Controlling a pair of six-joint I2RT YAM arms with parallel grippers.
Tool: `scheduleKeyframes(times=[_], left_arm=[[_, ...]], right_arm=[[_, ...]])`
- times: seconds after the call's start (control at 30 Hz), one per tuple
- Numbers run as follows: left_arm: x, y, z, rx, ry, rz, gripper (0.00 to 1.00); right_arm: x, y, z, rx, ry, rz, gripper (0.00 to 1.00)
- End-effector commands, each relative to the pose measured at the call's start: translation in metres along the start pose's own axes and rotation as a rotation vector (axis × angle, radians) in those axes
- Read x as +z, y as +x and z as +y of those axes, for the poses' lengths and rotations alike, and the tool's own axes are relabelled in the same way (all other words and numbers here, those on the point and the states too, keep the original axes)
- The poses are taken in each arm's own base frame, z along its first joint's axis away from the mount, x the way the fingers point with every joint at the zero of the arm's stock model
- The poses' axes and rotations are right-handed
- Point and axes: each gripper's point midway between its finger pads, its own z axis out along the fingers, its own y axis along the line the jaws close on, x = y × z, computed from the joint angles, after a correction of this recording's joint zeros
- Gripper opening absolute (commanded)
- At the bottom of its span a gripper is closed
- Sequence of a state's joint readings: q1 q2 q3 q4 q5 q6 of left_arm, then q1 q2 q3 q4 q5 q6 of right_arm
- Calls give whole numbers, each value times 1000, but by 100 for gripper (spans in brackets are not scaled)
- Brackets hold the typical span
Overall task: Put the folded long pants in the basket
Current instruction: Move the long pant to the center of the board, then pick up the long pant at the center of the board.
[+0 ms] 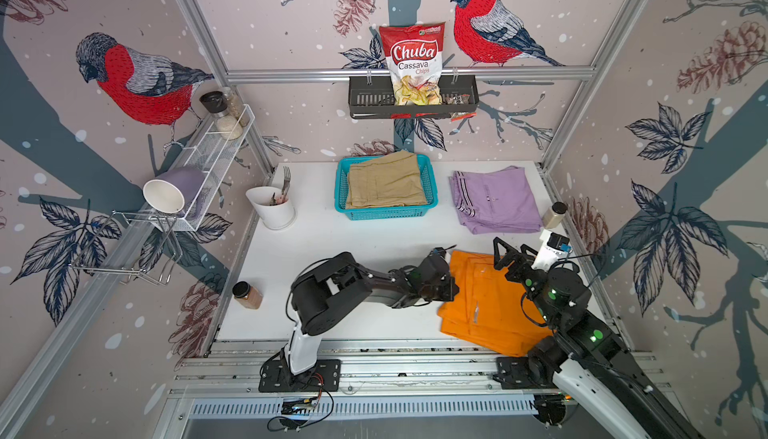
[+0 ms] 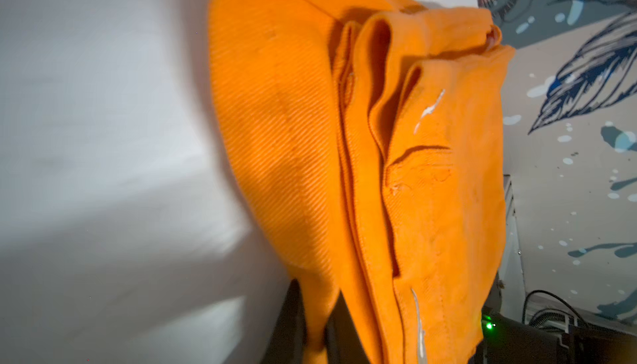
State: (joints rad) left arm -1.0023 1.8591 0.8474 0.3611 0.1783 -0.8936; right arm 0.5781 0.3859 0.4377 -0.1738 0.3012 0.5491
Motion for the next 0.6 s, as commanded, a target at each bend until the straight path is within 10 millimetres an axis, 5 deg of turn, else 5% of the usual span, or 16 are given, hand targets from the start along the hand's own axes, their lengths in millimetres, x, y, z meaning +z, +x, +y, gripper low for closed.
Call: scheduleKeyframes(times=[0.0,0.17,0.33,0.57], left_arm=[[-32,-11,49,-57,-142,-64,0],[-77,-24,100,-109,-238,-126,0],[-114,-32,145,-159,-328,-196,0],[-134,-35,160,-174,-344,-229,0]], right_arm=[[6,4,7,4,-35,14,100],[25,23,5,-1,-33,88,100],[52,65,-1,13,-41,238,100],[70,126,-16,42,-52,379,100]])
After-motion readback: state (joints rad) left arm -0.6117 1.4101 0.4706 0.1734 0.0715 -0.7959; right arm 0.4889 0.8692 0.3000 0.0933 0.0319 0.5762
